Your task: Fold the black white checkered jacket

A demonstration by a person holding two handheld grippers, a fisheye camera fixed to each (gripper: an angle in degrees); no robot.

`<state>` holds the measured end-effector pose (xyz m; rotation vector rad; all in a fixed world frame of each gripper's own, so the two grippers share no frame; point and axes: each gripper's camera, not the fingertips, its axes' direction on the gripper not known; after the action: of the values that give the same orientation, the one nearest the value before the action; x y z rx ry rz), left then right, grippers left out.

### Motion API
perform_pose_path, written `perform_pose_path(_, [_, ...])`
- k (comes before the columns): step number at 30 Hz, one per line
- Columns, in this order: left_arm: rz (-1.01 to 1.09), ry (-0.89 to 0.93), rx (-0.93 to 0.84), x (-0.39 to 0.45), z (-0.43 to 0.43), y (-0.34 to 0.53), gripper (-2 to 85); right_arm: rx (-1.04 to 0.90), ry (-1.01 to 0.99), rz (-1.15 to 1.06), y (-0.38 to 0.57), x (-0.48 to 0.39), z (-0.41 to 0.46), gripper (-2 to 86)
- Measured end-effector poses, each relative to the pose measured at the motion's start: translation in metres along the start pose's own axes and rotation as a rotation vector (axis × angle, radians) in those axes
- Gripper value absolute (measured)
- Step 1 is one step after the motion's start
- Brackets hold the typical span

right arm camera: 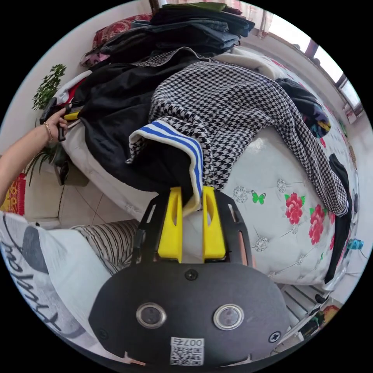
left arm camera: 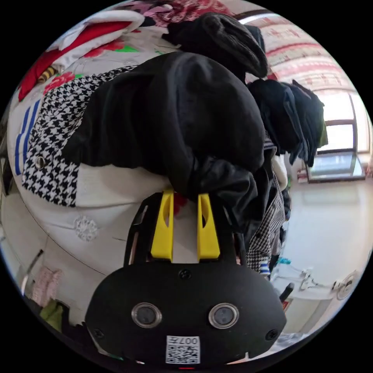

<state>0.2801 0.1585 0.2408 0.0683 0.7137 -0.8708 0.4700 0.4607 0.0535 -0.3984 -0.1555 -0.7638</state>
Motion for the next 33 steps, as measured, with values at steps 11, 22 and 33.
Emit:
perform_pose_path(11, [0.216, 0.191, 0.115, -0.018, -0.117, 0.085, -0.9, 0.009, -0.204, -0.111, 0.07, 0.031, -0.1, 2.7])
perform_pose_path(22, [0.281, -0.241, -0.082, -0.045, -0.124, 0.205, -1.0, -0.139, -0.167, -0.182, 0.154, 0.046, -0.116, 2.2])
perform_pose_path(33, [0.537, -0.317, -0.03, 0.007, -0.108, 0.207, -1.0, 0.309, -0.178, -0.024, 0.057, 0.1, -0.166, 8.4])
